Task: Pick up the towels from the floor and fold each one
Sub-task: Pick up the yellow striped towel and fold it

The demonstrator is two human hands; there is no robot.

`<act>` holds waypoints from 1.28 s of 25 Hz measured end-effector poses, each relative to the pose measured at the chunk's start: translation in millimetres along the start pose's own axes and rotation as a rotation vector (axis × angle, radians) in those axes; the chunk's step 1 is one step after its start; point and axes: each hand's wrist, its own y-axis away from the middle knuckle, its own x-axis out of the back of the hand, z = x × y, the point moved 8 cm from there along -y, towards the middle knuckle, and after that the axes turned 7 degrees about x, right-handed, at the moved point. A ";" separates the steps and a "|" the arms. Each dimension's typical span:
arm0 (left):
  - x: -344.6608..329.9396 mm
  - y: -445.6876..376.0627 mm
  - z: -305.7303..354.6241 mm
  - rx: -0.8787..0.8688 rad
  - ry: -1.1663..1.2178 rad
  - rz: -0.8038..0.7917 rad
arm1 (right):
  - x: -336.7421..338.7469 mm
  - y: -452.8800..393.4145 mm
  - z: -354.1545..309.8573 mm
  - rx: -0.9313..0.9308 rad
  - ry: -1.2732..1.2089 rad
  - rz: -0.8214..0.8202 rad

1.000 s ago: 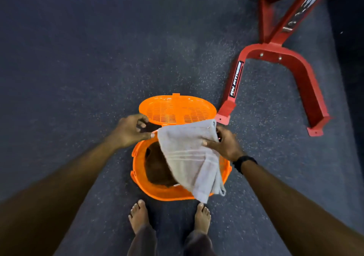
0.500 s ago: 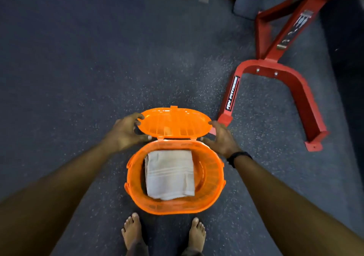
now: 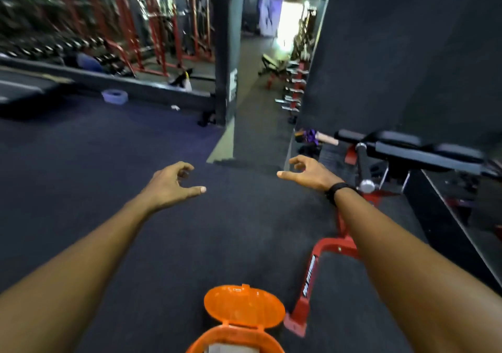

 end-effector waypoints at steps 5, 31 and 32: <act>137.7 55.8 35.8 0.028 -0.025 0.174 | 48.2 12.0 -129.7 0.191 0.025 -0.011; 596.5 620.2 -330.6 0.657 -0.154 0.903 | -430.9 291.7 -771.8 1.031 -0.049 -0.572; 601.3 626.7 -341.1 0.671 -0.151 0.905 | -442.8 297.4 -782.6 1.047 -0.047 -0.583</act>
